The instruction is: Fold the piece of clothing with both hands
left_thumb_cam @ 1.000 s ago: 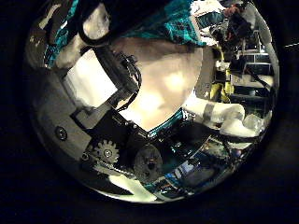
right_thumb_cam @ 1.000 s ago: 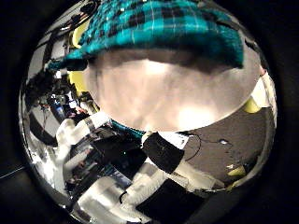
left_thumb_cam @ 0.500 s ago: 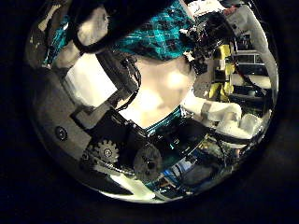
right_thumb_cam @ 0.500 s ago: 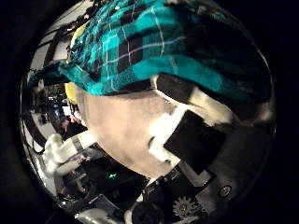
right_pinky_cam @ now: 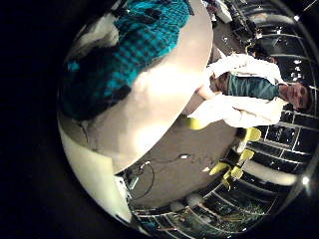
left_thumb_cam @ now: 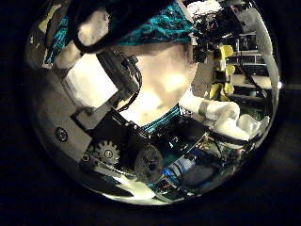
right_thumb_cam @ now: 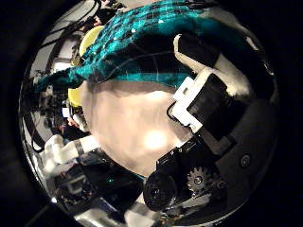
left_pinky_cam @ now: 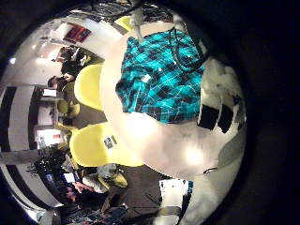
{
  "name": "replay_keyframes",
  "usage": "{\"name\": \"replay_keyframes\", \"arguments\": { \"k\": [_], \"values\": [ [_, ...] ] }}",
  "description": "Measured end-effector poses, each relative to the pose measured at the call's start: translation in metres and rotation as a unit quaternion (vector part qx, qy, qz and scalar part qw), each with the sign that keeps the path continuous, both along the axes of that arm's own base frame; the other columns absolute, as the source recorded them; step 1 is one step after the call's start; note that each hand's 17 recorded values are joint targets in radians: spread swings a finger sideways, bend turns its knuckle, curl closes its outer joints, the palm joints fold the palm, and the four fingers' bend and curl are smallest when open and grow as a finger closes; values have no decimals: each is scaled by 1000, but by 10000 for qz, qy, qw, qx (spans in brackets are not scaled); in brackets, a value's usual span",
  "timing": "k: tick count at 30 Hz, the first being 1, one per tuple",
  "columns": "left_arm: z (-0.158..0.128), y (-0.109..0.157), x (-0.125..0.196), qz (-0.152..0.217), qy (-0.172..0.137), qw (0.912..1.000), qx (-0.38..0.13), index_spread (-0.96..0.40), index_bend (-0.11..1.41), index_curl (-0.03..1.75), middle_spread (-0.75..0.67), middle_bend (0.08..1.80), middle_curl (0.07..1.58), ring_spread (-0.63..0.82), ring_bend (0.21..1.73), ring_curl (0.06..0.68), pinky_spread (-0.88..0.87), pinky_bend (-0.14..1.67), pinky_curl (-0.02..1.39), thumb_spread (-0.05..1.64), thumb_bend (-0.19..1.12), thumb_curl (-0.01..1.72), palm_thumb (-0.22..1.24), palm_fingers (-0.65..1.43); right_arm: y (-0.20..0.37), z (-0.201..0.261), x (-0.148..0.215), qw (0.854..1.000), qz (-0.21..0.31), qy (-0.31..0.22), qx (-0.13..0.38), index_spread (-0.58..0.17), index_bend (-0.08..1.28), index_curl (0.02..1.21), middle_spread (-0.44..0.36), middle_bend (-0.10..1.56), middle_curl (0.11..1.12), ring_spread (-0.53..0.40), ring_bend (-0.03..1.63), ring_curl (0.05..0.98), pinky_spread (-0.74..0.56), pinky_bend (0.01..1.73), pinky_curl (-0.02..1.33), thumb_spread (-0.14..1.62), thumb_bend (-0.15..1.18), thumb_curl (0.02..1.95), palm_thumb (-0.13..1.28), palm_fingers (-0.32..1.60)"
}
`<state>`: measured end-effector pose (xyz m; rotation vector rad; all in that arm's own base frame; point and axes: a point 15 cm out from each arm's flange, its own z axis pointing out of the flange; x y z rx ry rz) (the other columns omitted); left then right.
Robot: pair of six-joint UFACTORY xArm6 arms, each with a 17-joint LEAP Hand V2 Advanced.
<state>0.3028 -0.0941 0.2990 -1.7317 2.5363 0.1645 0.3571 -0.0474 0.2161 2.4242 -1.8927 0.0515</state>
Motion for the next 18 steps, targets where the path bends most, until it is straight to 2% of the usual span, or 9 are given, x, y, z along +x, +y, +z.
{"name": "replay_keyframes", "arguments": {
  "k": [6, 12, 18],
  "values": [
    [13, 5, -29, -30, 251, 9996, -140, -606, 160, 1499, -678, 796, 1240, -436, 1489, 510, -561, 1339, 706, 1214, -12, 467, 788, 915, -10, 23, -30, 9992, 42, 400, 68, -399, 969, 928, -251, 1202, 909, -262, 1430, 650, -212, 1507, 471, 1212, 34, 578, 967, 932],
    [55, 14, -48, 28, 360, 9991, -241, -580, 160, 1531, -686, 791, 1241, -437, 1487, 509, -568, 1346, 696, 1216, -11, 472, 793, 924, -7, 90, -44, 9997, 106, 121, 207, -394, 992, 964, -246, 1224, 936, -258, 1450, 683, -198, 1533, 525, 1225, 12, 601, 972, 897],
    [100, 22, -49, 118, 311, 9991, -245, -550, 156, 1560, -694, 790, 1241, -440, 1482, 507, -573, 1353, 688, 1214, -11, 473, 796, 929, -3, 149, -36, 9994, 143, -188, 266, -389, 1009, 990, -241, 1247, 956, -255, 1461, 711, -189, 1533, 581, 1234, -6, 623, 977, 872]
  ]
}}
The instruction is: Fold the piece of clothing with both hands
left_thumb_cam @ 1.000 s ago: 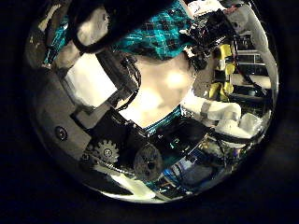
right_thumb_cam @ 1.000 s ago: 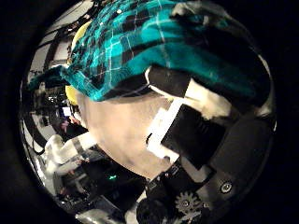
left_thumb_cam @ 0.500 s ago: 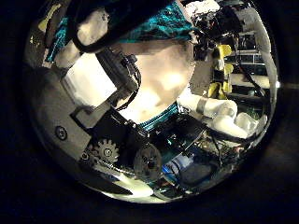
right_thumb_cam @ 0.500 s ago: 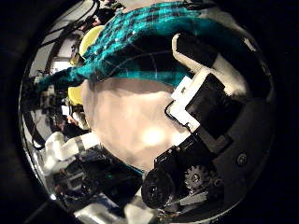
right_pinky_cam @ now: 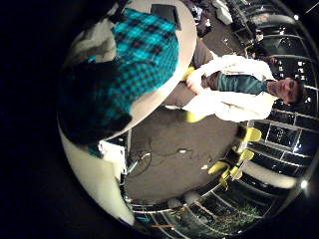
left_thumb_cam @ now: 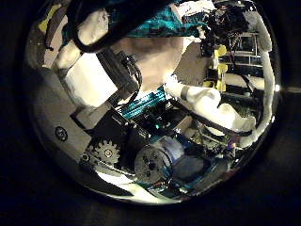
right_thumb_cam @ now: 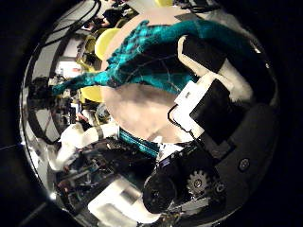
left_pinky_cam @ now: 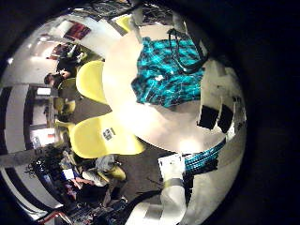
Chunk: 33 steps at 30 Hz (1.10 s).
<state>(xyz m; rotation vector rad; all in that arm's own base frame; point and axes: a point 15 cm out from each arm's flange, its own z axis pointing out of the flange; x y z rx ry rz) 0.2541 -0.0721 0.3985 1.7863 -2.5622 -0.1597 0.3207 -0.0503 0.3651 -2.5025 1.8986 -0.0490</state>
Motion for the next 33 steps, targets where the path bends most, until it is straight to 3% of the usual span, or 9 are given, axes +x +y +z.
{"name": "replay_keyframes", "arguments": {
  "k": [5, 13, 19, 22, 24, 31, 33],
  "values": [
    [18, 6, 37, 145, -173, 9997, 131, -526, 155, 1577, -699, 788, 1240, -441, 1481, 507, -565, 1355, 686, 1207, -10, 480, 805, 927, -3, 9, 27, 10000, -63, 11, 9, -388, 1009, 1005, -237, 1262, 964, -253, 1469, 726, -185, 1522, 617, 1237, -8, 633, 976, 852],
    [-1, -18, 166, 200, -286, 9991, 254, -489, 156, 1598, -710, 793, 1246, -442, 1479, 508, -557, 1359, 682, 1217, -11, 482, 812, 921, -11, -33, 105, 9976, -305, 620, 94, -386, 1034, 1026, -218, 1279, 967, -254, 1479, 748, -188, 1469, 681, 1240, -6, 649, 977, 805],
    [-50, -48, 254, 151, -234, 9992, 281, -461, 155, 1610, -717, 795, 1246, -443, 1484, 510, -561, 1363, 682, 1226, -10, 483, 816, 909, -20, -92, 156, 9908, -532, 1239, 137, -379, 1047, 1035, -205, 1304, 964, -247, 1485, 759, -197, 1407, 732, 1235, -7, 663, 983, 778],
    [-70, -62, 292, 70, -656, 9977, 170, -448, 155, 1614, -720, 794, 1245, -442, 1484, 510, -560, 1367, 682, 1228, -11, 483, 817, 910, -30, -120, 181, 9858, -684, 1523, 161, -378, 1056, 1039, -201, 1311, 961, -242, 1486, 762, -200, 1383, 754, 1233, -7, 666, 984, 770],
    [-101, -70, 310, 52, -659, 9976, 183, -439, 155, 1617, -722, 793, 1245, -442, 1484, 510, -558, 1369, 682, 1229, -11, 484, 817, 910, -34, -147, 185, 9804, -831, 1780, 165, -377, 1062, 1041, -198, 1317, 959, -238, 1489, 765, -208, 1362, 770, 1232, -8, 668, 985, 765],
    [-152, -65, 348, 242, -854, 9959, 149, -410, 155, 1626, -726, 791, 1243, -442, 1485, 509, -555, 1372, 681, 1225, -21, 480, 799, 910, -47, -190, 230, 9843, -1292, 1201, 70, -370, 1045, 1035, -189, 1327, 941, -239, 1474, 763, -239, 1306, 822, 1224, -21, 660, 949, 755],
    [-160, -58, 354, 323, -861, 9956, 150, -402, 155, 1625, -724, 789, 1239, -447, 1462, 502, -556, 1351, 673, 1220, -40, 465, 741, 877, -50, -196, 240, 9848, -1399, 1028, 55, -372, 910, 985, -194, 1271, 891, -241, 1469, 740, -279, 1244, 808, 1231, -33, 631, 888, 702]
  ]
}}
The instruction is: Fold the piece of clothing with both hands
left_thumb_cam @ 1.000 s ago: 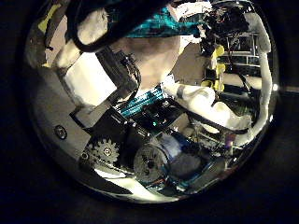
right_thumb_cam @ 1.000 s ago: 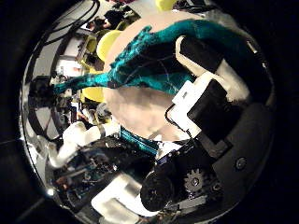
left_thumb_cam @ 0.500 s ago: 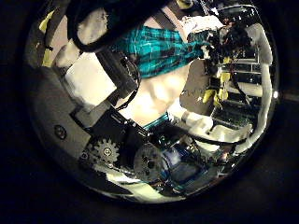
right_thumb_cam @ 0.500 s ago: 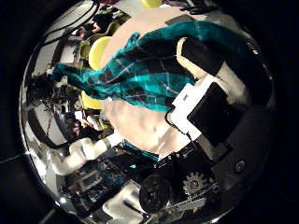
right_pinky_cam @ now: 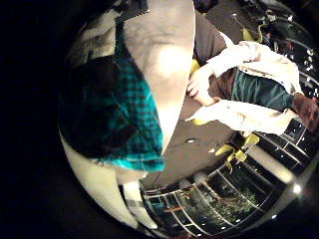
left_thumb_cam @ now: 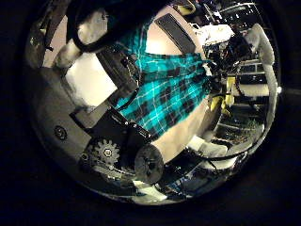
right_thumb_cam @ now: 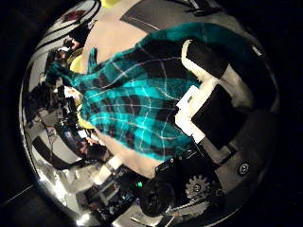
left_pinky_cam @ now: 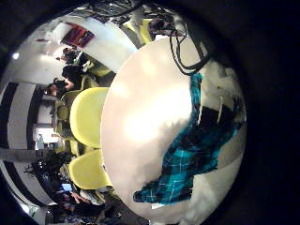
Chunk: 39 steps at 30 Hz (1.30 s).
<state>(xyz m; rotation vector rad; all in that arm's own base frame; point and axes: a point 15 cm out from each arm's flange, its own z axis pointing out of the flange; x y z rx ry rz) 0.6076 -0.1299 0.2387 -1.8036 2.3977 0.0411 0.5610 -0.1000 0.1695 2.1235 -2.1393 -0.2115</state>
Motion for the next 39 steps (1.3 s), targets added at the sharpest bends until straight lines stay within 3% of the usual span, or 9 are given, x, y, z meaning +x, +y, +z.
{"name": "replay_keyframes", "arguments": {
  "k": [2, 3, 6, 12, 18, 21, 25, 31, 39],
  "values": [
    [-1, 4, 6, 28, -77, 10000, -24, -396, 155, 1605, -720, 795, 1221, -458, 1406, 494, -564, 1320, 669, 1205, -51, 440, 656, 792, -2, 1, 8, 9999, -43, -163, -32, -369, 753, 954, -196, 1225, 867, -245, 1487, 735, -322, 1217, 807, 1231, -31, 613, 857, 555],
    [-1, 9, 9, 66, -112, 9999, -42, -392, 156, 1588, -716, 791, 1209, -468, 1356, 480, -572, 1302, 664, 1195, -52, 428, 621, 727, -5, 3, 11, 9997, -78, -226, -38, -376, 518, 879, -203, 1102, 823, -254, 1489, 725, -342, 1221, 802, 1234, -37, 590, 812, 254],
    [4, 15, 11, 118, -161, 9998, -54, -382, 143, 1510, -675, 660, 1149, -469, 1218, 444, -577, 1274, 662, 1174, -44, 401, 544, 444, -17, 11, 11, 9993, -187, -321, -39, -408, 390, 742, -209, 830, 699, -207, 1308, 660, -185, 1118, 764, 1232, -40, 552, 740, -129],
    [37, 27, 14, 258, -417, 9986, -177, -296, 112, 1240, -402, 287, 987, -274, 1148, 405, -498, 1180, 637, 1142, -41, 335, 396, 63, -29, 46, 19, 9969, -271, -742, -56, -432, 219, 532, -127, 439, 490, 50, 878, 450, 218, 899, 600, 1238, -44, 463, 566, -131],
    [93, 31, 8, 279, -784, 9960, -338, -168, 125, 993, -124, 208, 840, -100, 1082, 368, -312, 1009, 587, 1114, -33, 302, 316, -16, -49, 105, 16, 9909, -408, -1277, 124, -420, 161, 444, -99, 350, 427, 124, 746, 373, 354, 767, 507, 1247, -33, 400, 437, -29],
    [102, 34, -7, 248, -676, 9969, -324, -116, 138, 889, -29, 215, 780, -52, 1048, 352, -235, 945, 566, 1102, -29, 292, 289, -1, -54, 124, 11, 9897, -336, -1386, 106, -422, 173, 416, -128, 349, 412, 127, 713, 350, 388, 718, 469, 1250, -22, 379, 422, 28],
    [80, 38, -52, 137, -37, 9996, -261, -70, 159, 781, 46, 226, 710, -1, 1003, 331, -138, 851, 535, 1098, -27, 281, 265, 6, -73, 138, -11, 9915, -294, -1265, 89, -410, 171, 389, -166, 360, 399, 102, 713, 330, 416, 647, 421, 1253, -16, 362, 426, 115],
    [17, 39, -115, -2, 780, 9965, -311, -48, 171, 659, 59, 246, 627, 29, 946, 302, -52, 757, 492, 1103, -22, 272, 251, 80, -89, 124, -66, 9983, -46, -421, 404, -392, 160, 347, -98, 364, 390, 66, 717, 320, 408, 601, 387, 1234, -20, 350, 432, 141],
    [-54, 46, -166, -14, 1137, 9929, -362, -82, 199, 595, -17, 269, 571, -7, 884, 274, -21, 633, 446, 1189, -7, 265, 300, 195, -110, 81, -103, 9984, 196, 223, 488, -382, 165, 326, -99, 328, 370, 71, 642, 288, 365, 534, 347, 1191, -18, 352, 453, 103]
  ]
}}
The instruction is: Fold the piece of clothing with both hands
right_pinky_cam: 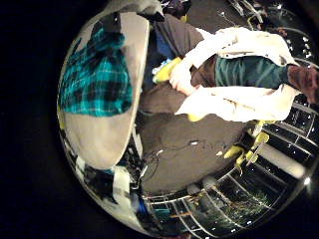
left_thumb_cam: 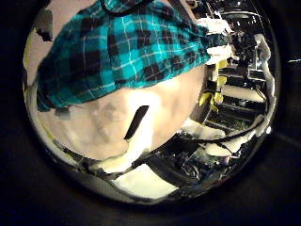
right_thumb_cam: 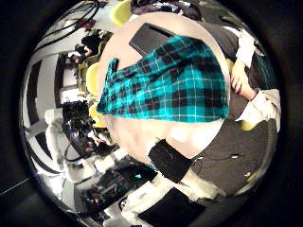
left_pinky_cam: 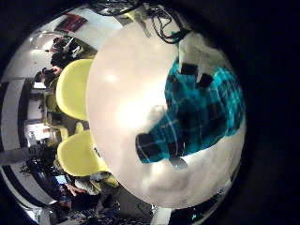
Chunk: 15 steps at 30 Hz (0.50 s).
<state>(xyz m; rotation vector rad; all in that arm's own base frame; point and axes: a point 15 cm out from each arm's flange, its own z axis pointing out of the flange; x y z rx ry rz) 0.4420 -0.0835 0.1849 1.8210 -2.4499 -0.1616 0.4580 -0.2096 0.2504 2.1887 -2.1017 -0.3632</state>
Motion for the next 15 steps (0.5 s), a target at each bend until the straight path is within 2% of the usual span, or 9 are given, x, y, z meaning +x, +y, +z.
{"name": "replay_keyframes", "arguments": {
  "k": [7, 12, 15],
  "values": [
    [-30, 23, -12, 184, 258, 9995, 51, -124, 215, 583, -86, 278, 548, -51, 840, 258, -33, 550, 416, 1274, -6, 252, 332, 278, -2, -15, -13, 9998, 8, 180, 62, -378, 158, 307, -53, 303, 362, 78, 601, 267, 361, 508, 324, 1176, -19, 352, 468, 116],
    [-33, 70, -17, 606, 305, 9976, 118, -139, 208, 579, -114, 273, 536, -67, 815, 249, -42, 520, 404, 1303, -9, 244, 342, 306, 0, -16, -17, 9997, 72, 229, 86, -374, 153, 292, -38, 296, 359, 80, 588, 261, 361, 494, 315, 1174, -19, 350, 471, 130],
    [-27, 108, -25, 826, 276, 9960, 221, -142, 201, 576, -118, 266, 530, -70, 808, 245, -45, 510, 400, 1315, -7, 242, 349, 315, 7, -15, -17, 9995, 169, 247, 111, -373, 154, 289, -31, 291, 358, 80, 583, 259, 351, 490, 311, 1172, -19, 351, 476, 135]
  ]
}}
